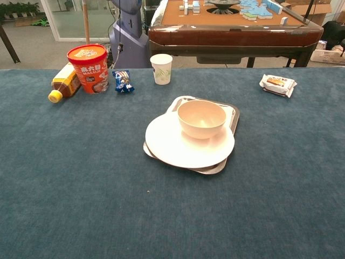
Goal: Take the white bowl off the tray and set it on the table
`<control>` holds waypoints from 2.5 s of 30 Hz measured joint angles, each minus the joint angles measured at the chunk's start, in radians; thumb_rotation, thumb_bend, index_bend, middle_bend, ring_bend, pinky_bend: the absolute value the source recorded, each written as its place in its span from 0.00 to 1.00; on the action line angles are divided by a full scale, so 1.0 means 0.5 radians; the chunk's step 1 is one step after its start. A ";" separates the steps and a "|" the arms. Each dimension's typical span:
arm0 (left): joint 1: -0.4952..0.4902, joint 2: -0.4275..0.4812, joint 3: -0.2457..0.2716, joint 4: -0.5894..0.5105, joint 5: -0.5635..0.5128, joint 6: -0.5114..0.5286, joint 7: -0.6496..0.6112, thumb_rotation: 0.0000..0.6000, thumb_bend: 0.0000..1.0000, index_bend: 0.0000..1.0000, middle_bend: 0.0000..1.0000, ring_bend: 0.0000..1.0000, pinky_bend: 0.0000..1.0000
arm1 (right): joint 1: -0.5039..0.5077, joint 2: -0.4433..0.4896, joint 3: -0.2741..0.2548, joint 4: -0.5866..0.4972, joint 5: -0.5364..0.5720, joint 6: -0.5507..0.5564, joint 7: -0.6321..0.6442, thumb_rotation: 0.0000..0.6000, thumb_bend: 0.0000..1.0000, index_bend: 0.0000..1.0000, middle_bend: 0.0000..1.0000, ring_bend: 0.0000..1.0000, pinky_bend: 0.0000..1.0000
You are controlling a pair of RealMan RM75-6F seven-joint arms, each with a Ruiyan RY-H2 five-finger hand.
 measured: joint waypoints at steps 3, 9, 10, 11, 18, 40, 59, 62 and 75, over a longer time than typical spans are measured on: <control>-0.004 0.001 -0.002 0.000 0.002 0.000 -0.015 1.00 0.01 0.43 0.32 0.22 0.43 | -0.006 -0.008 0.007 0.006 0.002 0.022 -0.038 1.00 0.11 0.49 0.41 0.34 0.38; -0.014 -0.008 -0.001 0.016 0.008 -0.006 -0.024 1.00 0.01 0.44 0.32 0.22 0.43 | -0.023 -0.016 0.026 -0.001 0.021 0.059 -0.060 1.00 0.11 0.50 0.40 0.33 0.37; -0.014 -0.009 -0.001 0.017 0.006 -0.006 -0.022 1.00 0.01 0.44 0.32 0.22 0.43 | -0.023 -0.017 0.028 -0.003 0.018 0.066 -0.057 1.00 0.11 0.50 0.39 0.32 0.37; -0.013 -0.009 -0.001 0.018 0.004 -0.007 -0.021 1.00 0.01 0.44 0.32 0.22 0.43 | -0.023 -0.020 0.032 -0.009 0.013 0.077 -0.054 1.00 0.11 0.50 0.38 0.30 0.37; -0.015 -0.008 0.000 0.005 0.010 0.000 -0.010 1.00 0.01 0.46 0.32 0.22 0.43 | 0.029 -0.029 0.070 -0.049 -0.035 0.084 -0.147 1.00 0.13 0.51 0.20 0.13 0.24; -0.001 0.005 -0.015 0.017 -0.095 -0.029 0.003 1.00 0.01 0.46 0.32 0.22 0.43 | 0.709 -0.128 0.287 -0.213 0.169 -0.757 -0.877 1.00 0.30 0.51 0.05 0.00 0.09; 0.018 0.050 -0.008 -0.006 -0.094 -0.021 -0.069 1.00 0.01 0.46 0.32 0.22 0.43 | 1.129 -0.606 0.281 0.158 0.263 -1.057 -1.070 1.00 0.30 0.52 0.02 0.00 0.08; 0.016 0.050 -0.006 -0.005 -0.094 -0.029 -0.067 1.00 0.01 0.46 0.32 0.22 0.43 | 1.167 -0.631 0.267 0.192 0.248 -1.071 -1.093 1.00 0.30 0.53 0.02 0.00 0.07; 0.008 0.056 -0.007 -0.011 -0.107 -0.054 -0.073 1.00 0.01 0.46 0.32 0.22 0.43 | 1.266 -0.749 0.256 0.286 0.355 -1.137 -1.215 1.00 0.30 0.53 0.00 0.00 0.05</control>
